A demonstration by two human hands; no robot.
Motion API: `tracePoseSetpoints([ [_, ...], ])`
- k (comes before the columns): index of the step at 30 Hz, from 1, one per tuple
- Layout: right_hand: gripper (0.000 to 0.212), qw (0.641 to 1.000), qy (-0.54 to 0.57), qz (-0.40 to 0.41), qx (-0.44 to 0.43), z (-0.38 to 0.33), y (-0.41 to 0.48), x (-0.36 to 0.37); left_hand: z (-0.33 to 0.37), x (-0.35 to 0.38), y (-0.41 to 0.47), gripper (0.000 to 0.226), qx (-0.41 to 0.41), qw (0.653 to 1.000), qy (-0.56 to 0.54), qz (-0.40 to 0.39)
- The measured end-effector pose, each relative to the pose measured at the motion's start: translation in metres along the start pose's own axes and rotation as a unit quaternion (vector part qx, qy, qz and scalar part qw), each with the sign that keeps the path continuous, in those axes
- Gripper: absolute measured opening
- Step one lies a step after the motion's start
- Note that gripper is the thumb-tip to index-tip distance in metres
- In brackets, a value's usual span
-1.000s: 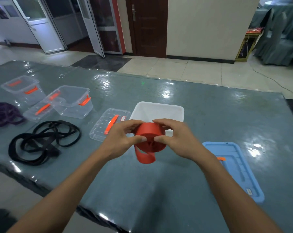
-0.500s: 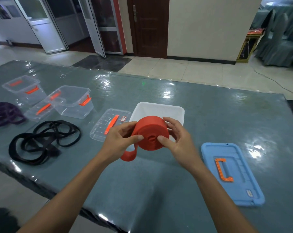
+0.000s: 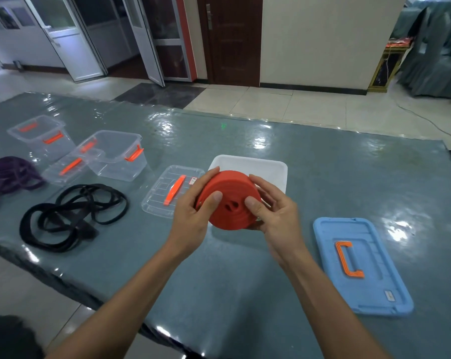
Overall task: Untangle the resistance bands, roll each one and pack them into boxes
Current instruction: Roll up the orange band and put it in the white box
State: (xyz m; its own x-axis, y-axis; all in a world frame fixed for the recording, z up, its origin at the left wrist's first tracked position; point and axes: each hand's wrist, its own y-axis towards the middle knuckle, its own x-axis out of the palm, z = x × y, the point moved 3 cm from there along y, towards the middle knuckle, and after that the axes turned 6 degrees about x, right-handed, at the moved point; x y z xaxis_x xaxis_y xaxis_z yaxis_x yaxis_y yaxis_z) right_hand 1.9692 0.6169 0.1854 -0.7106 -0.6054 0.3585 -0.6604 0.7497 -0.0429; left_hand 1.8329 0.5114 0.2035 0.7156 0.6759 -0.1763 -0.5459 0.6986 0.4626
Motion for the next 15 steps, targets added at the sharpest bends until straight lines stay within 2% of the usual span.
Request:
tracePoseSetpoints([
  [2,0.041,0.999,-0.039,0.012,0.000,0.008,-0.002,0.005,-0.008,0.000,-0.001,0.037,-0.016,1.000,-0.001,0.013],
  [4,0.048,0.986,-0.159,0.006,-0.049,0.014,-0.002,0.004,-0.016,-0.002,-0.002,0.033,-0.060,0.998,-0.017,0.009],
  [5,0.055,0.967,-0.239,-0.009,-0.083,0.015,-0.002,0.003,-0.017,-0.003,-0.002,0.031,-0.087,0.996,-0.030,0.003],
  [8,0.086,0.853,-0.484,-0.073,-0.181,0.022,-0.003,-0.005,-0.026,-0.008,0.001,0.027,-0.154,0.987,-0.046,-0.001],
  [10,0.101,0.801,-0.552,-0.108,-0.206,0.030,-0.002,-0.007,-0.035,-0.011,0.002,0.022,-0.208,0.976,-0.055,-0.011],
  [12,0.108,0.789,-0.564,-0.130,-0.208,0.041,0.000,-0.006,-0.045,-0.012,0.002,0.019,-0.240,0.969,-0.040,-0.045],
  [15,0.111,0.798,-0.554,-0.135,-0.196,0.054,0.005,-0.003,-0.057,-0.009,-0.001,0.018,-0.275,0.957,-0.036,-0.078],
])
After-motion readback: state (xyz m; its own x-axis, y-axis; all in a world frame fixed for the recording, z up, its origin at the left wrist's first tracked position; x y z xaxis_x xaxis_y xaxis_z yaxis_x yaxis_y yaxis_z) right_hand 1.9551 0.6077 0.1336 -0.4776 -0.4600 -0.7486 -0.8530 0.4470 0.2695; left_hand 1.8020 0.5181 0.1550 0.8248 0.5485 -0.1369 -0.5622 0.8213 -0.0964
